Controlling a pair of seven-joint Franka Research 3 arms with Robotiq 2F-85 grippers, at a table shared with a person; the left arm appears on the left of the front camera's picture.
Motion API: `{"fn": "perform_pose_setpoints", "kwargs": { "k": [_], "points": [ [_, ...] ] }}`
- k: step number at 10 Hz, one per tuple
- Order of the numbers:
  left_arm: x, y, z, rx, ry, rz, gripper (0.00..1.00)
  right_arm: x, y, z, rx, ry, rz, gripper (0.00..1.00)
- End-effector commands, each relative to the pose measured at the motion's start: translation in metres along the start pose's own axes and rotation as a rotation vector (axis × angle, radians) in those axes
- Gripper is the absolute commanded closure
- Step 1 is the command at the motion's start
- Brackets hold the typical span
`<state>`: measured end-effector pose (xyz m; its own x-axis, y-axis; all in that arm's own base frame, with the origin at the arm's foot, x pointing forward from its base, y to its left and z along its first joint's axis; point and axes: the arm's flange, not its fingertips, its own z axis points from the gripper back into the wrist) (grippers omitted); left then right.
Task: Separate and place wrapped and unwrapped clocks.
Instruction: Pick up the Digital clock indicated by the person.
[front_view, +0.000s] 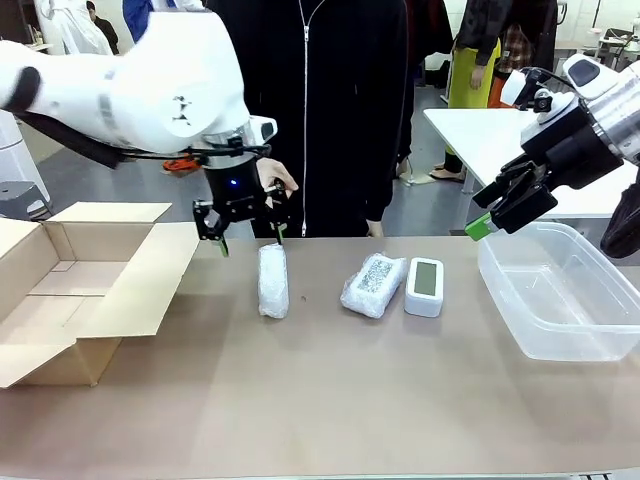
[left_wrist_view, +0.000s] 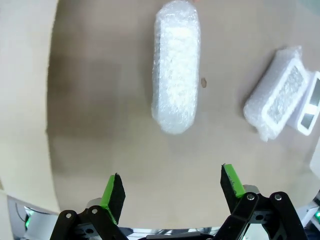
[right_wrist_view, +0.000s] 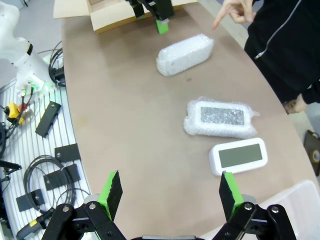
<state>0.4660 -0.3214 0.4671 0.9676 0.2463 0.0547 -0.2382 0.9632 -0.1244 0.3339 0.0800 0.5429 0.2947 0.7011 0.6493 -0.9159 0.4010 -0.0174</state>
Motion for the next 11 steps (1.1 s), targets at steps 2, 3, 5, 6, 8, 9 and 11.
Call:
{"fn": "perform_pose_setpoints", "kwargs": {
  "k": [2,3,5,6,8,9,11],
  "points": [
    [0.010,-0.035,-0.022,0.018,0.037,0.095,0.00,0.001,-0.003,-0.001,0.029,-0.025,0.002,0.00],
    [0.012,-0.036,-0.031,0.028,0.006,0.136,0.00,0.001,-0.003,-0.001,0.029,-0.025,0.002,0.00],
    [0.014,-0.033,-0.043,0.021,-0.044,0.171,0.00,0.001,-0.003,-0.001,0.029,-0.025,0.002,0.00],
    [0.019,-0.031,-0.050,0.023,-0.038,0.182,0.00,0.001,-0.003,-0.001,0.029,-0.025,0.002,0.00],
    [0.032,-0.033,-0.064,0.042,-0.070,0.167,0.00,0.001,-0.003,-0.001,0.029,-0.025,0.002,0.00],
    [0.038,-0.032,-0.073,0.049,-0.072,0.128,0.00,0.001,-0.003,-0.001,0.029,-0.025,0.002,0.00],
    [0.043,-0.029,-0.081,0.079,-0.122,0.117,0.00,0.001,-0.003,-0.001,0.029,-0.025,0.002,0.00]
  ]
}}
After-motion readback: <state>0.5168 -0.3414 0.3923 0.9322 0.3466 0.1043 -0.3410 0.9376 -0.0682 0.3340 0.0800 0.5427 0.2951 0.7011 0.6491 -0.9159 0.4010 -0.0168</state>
